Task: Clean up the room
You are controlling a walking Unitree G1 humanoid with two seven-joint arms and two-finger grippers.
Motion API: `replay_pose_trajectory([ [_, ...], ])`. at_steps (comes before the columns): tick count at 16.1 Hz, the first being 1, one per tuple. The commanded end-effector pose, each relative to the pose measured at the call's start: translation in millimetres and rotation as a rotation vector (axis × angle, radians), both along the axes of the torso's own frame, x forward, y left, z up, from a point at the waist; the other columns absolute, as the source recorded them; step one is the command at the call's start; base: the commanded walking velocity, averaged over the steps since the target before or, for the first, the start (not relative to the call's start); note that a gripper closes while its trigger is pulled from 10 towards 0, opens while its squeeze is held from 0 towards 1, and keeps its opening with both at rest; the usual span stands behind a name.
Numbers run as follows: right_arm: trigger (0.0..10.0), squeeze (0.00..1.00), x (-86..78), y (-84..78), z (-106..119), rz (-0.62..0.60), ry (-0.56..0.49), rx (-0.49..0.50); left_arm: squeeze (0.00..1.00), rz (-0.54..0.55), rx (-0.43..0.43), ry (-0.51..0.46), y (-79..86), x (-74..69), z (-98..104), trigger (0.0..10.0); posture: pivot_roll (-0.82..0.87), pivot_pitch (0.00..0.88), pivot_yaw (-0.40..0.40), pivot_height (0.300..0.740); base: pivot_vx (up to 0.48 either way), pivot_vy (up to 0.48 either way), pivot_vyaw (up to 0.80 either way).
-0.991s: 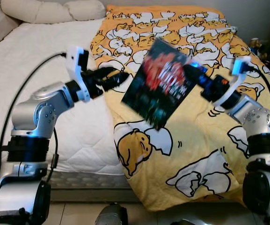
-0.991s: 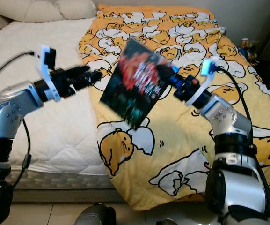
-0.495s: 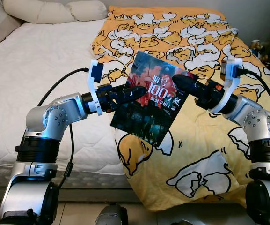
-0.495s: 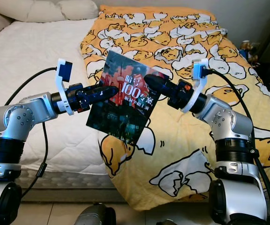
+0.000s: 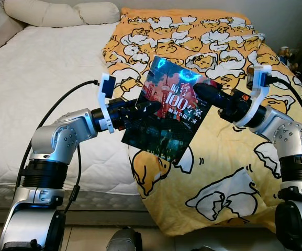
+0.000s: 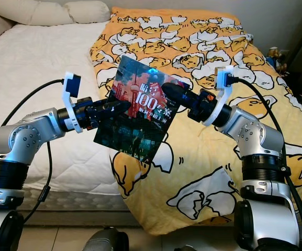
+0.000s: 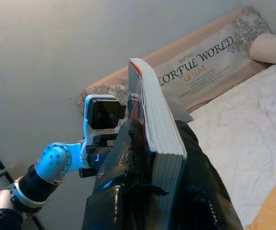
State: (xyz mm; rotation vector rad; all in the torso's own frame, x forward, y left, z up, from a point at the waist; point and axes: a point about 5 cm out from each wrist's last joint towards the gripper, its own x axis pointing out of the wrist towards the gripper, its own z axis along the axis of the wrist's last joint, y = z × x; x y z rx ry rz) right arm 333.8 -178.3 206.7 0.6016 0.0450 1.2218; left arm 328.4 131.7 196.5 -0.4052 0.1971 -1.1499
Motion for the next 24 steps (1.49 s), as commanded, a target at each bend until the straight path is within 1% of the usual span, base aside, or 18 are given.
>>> replay_pose_trajectory([
  [1, 0.0, 0.00, 0.7, -2.9, 18, -0.006, -0.066, 0.040, 0.00, -0.005, 0.014, -0.024, 0.1, -1.4, 1, 0.0, 0.03, 0.000, 0.043, 0.740, 0.000, 0.000, 0.00],
  [4, 0.0, 0.00, 1.1, -3.4, 20, -0.008, -0.065, 0.051, 0.00, -0.008, -0.028, -0.037, 0.3, -1.6, 3, 0.0, 0.02, 0.000, 0.040, 0.740, 0.000, 0.000, 0.00],
  [10, 0.0, 0.00, 2.4, -5.3, 22, -0.015, -0.067, 0.061, 0.00, -0.034, -0.059, -0.038, -0.9, -4.9, 5, 0.0, 0.02, 0.000, 0.038, 0.740, 0.000, 0.000, 0.00],
  [11, 1.3, 0.00, 2.7, -5.0, 22, -0.027, -0.076, 0.047, 0.00, -0.025, -0.067, -0.038, -0.9, -4.9, 5, 0.0, 0.02, 0.000, 0.040, 0.740, 0.000, 0.000, 0.00],
  [12, 8.0, 0.00, 3.2, -4.9, 21, -0.039, -0.081, 0.034, 0.00, -0.018, -0.070, -0.038, -1.0, -4.7, 5, 0.0, 0.02, 0.000, 0.040, 0.740, 0.000, 0.000, 0.00],
  [13, 10.0, 0.00, 3.4, -4.4, 21, -0.047, -0.082, 0.028, 0.00, -0.009, -0.076, -0.037, -1.1, -4.8, 5, 0.0, 0.01, 0.000, 0.040, 0.740, 0.000, 0.000, 0.00],
  [14, 10.0, 0.22, 2.8, -3.7, 21, -0.046, -0.078, 0.031, 0.00, 0.004, -0.082, -0.033, -1.5, -5.1, 4, 0.0, 0.01, 0.000, 0.044, 0.740, 0.000, 0.000, 0.00],
  [15, 10.0, 0.98, 1.9, -4.6, 20, -0.053, -0.072, 0.038, 0.00, 0.029, -0.086, -0.030, -1.9, -5.7, 2, 0.0, 0.00, 0.000, 0.047, 0.740, 0.000, 0.000, 0.00],
  [16, 10.0, 1.00, 2.0, -5.4, 19, -0.066, -0.067, 0.040, 0.00, 0.044, -0.089, -0.029, -2.0, -5.9, 2, 0.0, 0.00, 0.000, 0.048, 0.740, 0.000, 0.000, 0.00],
  [17, 10.0, 1.00, 2.6, -6.7, 19, -0.087, -0.058, 0.044, 0.00, 0.060, -0.094, -0.029, -2.1, -6.1, 1, 0.0, 0.00, 0.000, 0.048, 0.740, 0.000, 0.000, 0.00],
  [19, 10.0, 1.00, 0.9, -16.9, 9, -0.196, -0.025, 0.038, 0.00, 0.148, -0.111, -0.060, 2.0, -6.9, 5, 0.0, -0.01, 0.000, 0.049, 0.740, 0.000, 0.000, 0.00],
  [20, 10.0, 1.00, 0.0, -19.8, 6, -0.227, -0.017, 0.028, 0.00, 0.168, -0.103, -0.072, 3.6, -7.2, 5, 0.0, -0.01, 0.000, 0.048, 0.740, 0.000, 0.000, 0.00],
  [22, 10.0, 1.00, -8.7, -36.6, -9, -0.409, 0.015, -0.023, 0.00, 0.299, -0.001, -0.151, 14.1, -9.7, 7, 0.0, -0.01, 0.000, 0.045, 0.740, 0.000, 0.000, 0.00],
  [23, 10.0, 1.00, -11.5, -39.1, -12, -0.450, 0.016, -0.036, 0.00, 0.334, 0.036, -0.170, 16.1, -10.5, 6, 0.0, -0.01, 0.000, 0.045, 0.740, 0.000, 0.000, 0.00],
  [24, 10.0, 1.00, -20.6, -37.1, -20, -0.539, 0.016, -0.110, 0.00, 0.423, 0.124, -0.218, 18.7, -13.5, 3, 0.0, -0.02, 0.000, 0.050, 0.740, 0.000, 0.000, 0.00],
])
